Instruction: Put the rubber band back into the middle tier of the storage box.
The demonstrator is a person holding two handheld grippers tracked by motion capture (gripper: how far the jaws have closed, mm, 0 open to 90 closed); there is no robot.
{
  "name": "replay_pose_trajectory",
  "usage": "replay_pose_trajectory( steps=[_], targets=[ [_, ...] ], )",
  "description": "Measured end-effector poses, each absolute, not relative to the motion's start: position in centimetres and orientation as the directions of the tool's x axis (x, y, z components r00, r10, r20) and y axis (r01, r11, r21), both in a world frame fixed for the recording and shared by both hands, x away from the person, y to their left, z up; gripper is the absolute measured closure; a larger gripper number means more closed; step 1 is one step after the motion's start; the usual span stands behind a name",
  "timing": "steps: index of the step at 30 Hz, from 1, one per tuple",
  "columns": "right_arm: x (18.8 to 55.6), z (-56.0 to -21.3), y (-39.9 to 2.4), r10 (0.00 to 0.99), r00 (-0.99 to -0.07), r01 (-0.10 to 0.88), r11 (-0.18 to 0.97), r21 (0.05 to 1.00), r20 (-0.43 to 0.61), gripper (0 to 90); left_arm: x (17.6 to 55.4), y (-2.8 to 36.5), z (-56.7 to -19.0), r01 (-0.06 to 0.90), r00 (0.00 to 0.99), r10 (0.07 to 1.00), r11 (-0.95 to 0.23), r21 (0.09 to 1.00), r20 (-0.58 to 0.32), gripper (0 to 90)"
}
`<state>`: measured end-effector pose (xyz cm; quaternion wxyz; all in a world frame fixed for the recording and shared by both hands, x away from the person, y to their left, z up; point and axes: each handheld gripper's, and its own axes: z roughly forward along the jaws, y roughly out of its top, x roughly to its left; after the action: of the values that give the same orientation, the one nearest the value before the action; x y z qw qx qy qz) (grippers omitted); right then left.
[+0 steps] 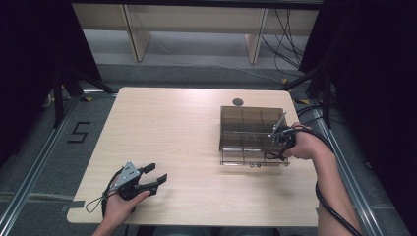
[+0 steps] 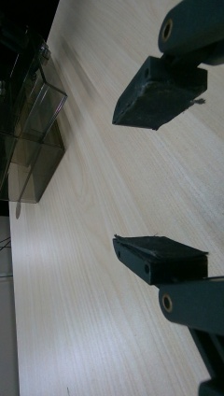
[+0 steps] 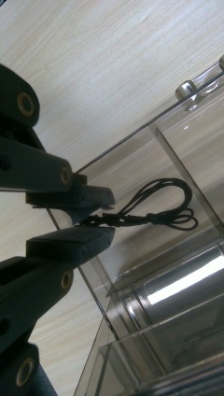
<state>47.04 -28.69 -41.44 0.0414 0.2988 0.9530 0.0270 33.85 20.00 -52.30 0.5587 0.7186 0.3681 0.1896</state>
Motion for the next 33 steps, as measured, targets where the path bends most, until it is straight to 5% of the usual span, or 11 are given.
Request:
replay_pose_trajectory(
  steps=[33],
  targets=[
    [42.9,-39.7,-26.8,0.538,-0.836,0.525,0.842,0.125,-0.11,64.7,33.8,20.0,-52.3,0.324,0.65,0.747,-0.107,0.94,-0.139,34.2]
  ],
)
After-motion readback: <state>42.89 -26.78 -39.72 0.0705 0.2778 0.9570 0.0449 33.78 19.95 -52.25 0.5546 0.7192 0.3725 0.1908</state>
